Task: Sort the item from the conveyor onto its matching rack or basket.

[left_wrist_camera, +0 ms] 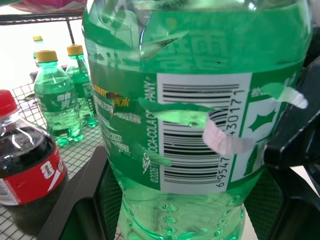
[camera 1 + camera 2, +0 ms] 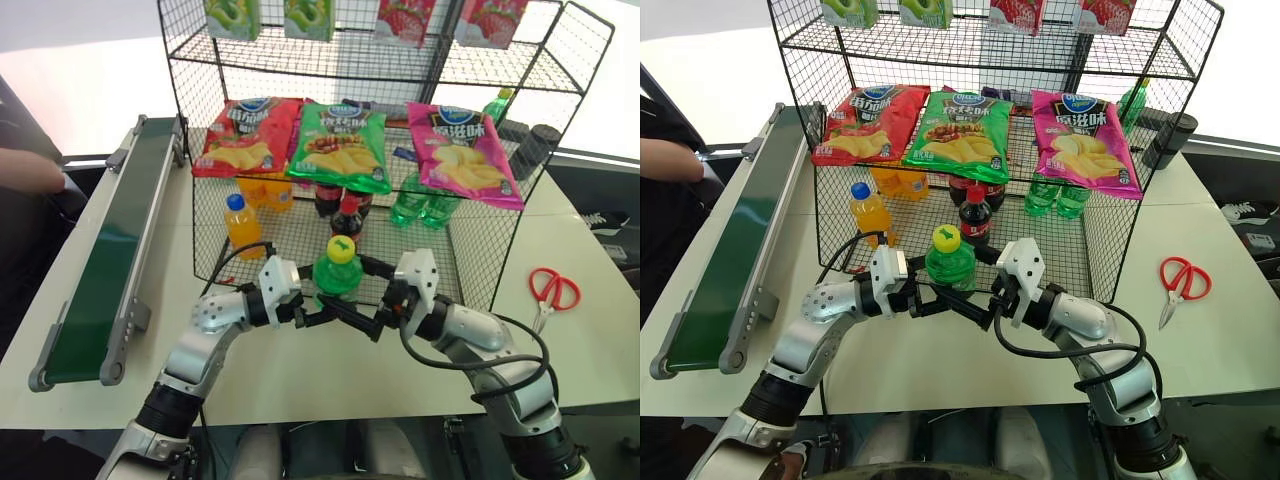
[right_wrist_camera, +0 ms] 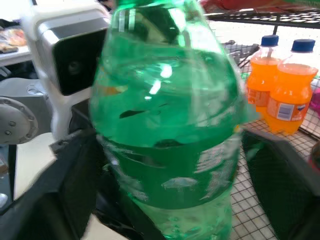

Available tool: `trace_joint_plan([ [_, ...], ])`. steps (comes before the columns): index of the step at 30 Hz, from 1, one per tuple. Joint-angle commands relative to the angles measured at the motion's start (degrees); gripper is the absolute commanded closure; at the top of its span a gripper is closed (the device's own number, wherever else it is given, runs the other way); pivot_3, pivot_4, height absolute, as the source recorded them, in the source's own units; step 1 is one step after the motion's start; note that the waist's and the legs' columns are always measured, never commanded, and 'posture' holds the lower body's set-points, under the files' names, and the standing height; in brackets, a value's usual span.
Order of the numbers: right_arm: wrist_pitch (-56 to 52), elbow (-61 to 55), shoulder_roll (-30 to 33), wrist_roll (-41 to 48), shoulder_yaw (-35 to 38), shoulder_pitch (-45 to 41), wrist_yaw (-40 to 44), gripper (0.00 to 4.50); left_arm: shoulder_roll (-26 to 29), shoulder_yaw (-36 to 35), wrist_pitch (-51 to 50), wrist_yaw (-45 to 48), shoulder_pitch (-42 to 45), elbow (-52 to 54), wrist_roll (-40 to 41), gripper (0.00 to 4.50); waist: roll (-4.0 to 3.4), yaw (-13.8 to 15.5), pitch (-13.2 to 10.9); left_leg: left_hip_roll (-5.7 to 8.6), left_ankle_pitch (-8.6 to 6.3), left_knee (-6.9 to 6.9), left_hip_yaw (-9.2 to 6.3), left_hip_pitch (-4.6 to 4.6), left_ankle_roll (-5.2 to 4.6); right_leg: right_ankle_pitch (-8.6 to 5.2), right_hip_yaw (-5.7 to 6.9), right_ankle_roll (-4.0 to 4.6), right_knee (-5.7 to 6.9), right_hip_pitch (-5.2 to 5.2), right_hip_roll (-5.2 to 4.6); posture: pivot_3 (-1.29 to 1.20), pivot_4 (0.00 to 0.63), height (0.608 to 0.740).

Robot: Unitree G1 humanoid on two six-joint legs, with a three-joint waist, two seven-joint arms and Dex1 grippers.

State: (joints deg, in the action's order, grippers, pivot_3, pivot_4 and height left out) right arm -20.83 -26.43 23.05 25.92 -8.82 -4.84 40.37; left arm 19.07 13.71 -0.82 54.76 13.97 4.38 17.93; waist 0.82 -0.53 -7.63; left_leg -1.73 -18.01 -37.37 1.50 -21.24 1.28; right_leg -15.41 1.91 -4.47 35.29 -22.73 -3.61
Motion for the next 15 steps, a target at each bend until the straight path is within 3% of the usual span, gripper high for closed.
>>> trace_joint_plan([
  [1,1.05,-2.05,-0.42,0.93,0.86,-0.39,0.04,1.5,0.03,0.57,0.35,1.65,0.88,2.07,0.8,1.8,0.0,0.02,0.0,-0.02,0.0,0.0,-0.01,0.0,0.0,0.0,0.0,0.0,0.0,0.0,0.03,0.0,0.15,0.74],
  [3,1.84,-2.04,-0.76,0.36,0.99,-0.55,-0.44,1.5,0.22,0.72,-0.56,1.96,0.68,2.33,1.25,1.8,0.0,0.03,0.0,-0.03,0.0,0.0,-0.02,0.02,0.0,0.0,0.0,0.0,0.02,0.0,0.04,0.0,0.15,0.74],
  [6,2.15,-2.21,-1.28,-0.17,1.62,-0.88,-1.59,1.5,0.42,0.59,-2.1,1.97,0.31,2.83,1.92,0.28,0.0,0.02,0.0,-0.04,0.0,0.0,-0.03,0.02,0.0,0.0,0.0,0.0,0.03,0.0,0.05,0.0,0.15,0.74],
  [7,2.64,-2.1,-1.61,-0.69,2.21,-1.08,-2.47,1.5,0.43,0.34,-2.15,1.49,0.2,2.67,1.64,0.08,0.0,0.03,0.0,-0.03,0.0,0.0,-0.02,0.02,0.0,0.0,0.0,0.0,0.03,0.0,0.05,0.0,0.15,0.74],
  [15,10.37,1.77,-2.57,-8.76,10.58,2.71,-12.44,1.5,0.61,-4.82,-1.77,-4.52,-3.16,0.12,0.54,0.08,0.0,0.62,0.01,-0.01,0.0,-0.01,-0.02,0.01,0.0,0.0,0.0,0.0,0.01,0.01,0.01,0.0,0.15,0.74],
])
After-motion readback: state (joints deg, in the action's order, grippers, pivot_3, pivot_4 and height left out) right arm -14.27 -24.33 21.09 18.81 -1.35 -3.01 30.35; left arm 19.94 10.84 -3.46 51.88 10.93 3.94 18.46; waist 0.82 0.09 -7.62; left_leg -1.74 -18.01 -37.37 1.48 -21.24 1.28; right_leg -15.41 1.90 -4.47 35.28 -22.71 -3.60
